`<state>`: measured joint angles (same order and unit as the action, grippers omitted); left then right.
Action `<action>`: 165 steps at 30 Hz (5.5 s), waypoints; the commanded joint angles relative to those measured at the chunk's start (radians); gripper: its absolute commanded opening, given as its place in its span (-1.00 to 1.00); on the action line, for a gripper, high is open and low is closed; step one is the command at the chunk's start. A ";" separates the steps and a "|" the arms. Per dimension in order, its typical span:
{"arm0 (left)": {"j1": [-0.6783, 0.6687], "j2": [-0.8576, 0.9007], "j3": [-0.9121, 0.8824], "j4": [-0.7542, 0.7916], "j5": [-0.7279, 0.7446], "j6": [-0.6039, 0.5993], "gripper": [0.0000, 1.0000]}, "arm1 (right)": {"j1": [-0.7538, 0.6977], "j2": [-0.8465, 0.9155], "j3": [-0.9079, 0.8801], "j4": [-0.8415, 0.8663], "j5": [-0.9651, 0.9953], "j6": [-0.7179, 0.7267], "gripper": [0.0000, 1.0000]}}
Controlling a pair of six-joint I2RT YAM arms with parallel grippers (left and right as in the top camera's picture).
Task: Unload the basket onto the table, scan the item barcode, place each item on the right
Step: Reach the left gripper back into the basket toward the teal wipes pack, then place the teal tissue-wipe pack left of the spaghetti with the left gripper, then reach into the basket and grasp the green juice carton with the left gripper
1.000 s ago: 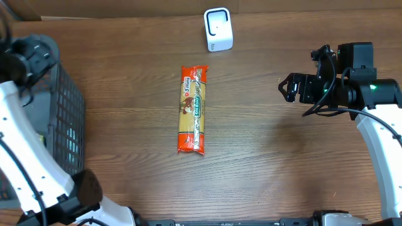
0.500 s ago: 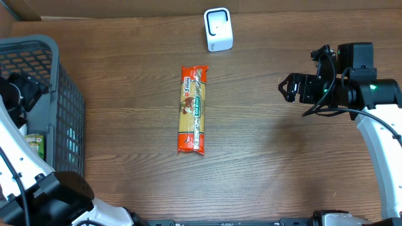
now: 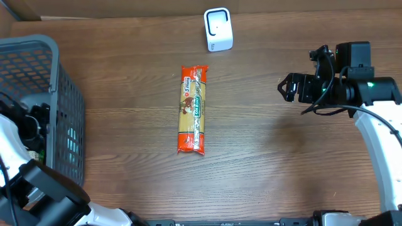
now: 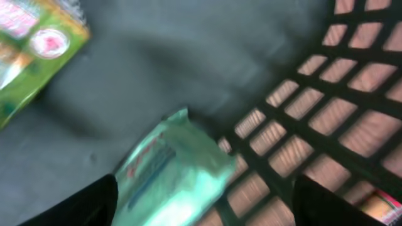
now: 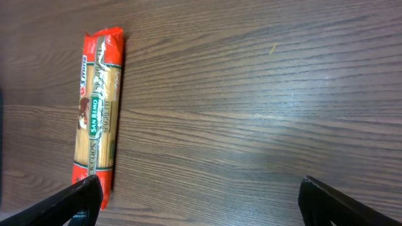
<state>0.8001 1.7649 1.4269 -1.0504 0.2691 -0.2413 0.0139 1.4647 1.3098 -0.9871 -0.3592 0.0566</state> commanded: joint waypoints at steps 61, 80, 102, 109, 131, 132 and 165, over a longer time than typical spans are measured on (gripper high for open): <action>-0.850 -0.013 0.460 -0.296 -0.322 -0.298 -0.91 | 0.004 0.023 0.025 0.008 -0.002 0.024 1.00; -0.900 0.120 0.402 -0.208 -0.304 -0.258 0.21 | 0.004 0.023 0.025 0.009 -0.002 0.024 1.00; -0.128 -0.294 0.315 -0.311 -0.346 -0.156 0.57 | 0.004 0.023 0.025 0.009 -0.002 0.024 1.00; -0.043 -0.327 -0.090 0.105 -0.358 -0.058 0.68 | 0.004 0.023 0.025 0.013 -0.002 0.024 1.00; -0.033 0.063 -0.298 0.459 -0.358 0.454 0.57 | 0.004 0.023 0.025 0.008 -0.001 0.024 1.00; -0.033 0.063 -0.298 0.460 -0.358 0.454 0.54 | 0.004 0.023 0.025 0.008 -0.002 0.024 1.00; 0.018 0.082 -0.306 0.455 -0.538 0.481 0.62 | 0.004 0.023 0.024 0.005 -0.002 0.024 1.00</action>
<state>0.7818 1.8008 1.1530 -0.5972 -0.2577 0.2398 0.0139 1.4906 1.3098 -0.9867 -0.3592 0.0780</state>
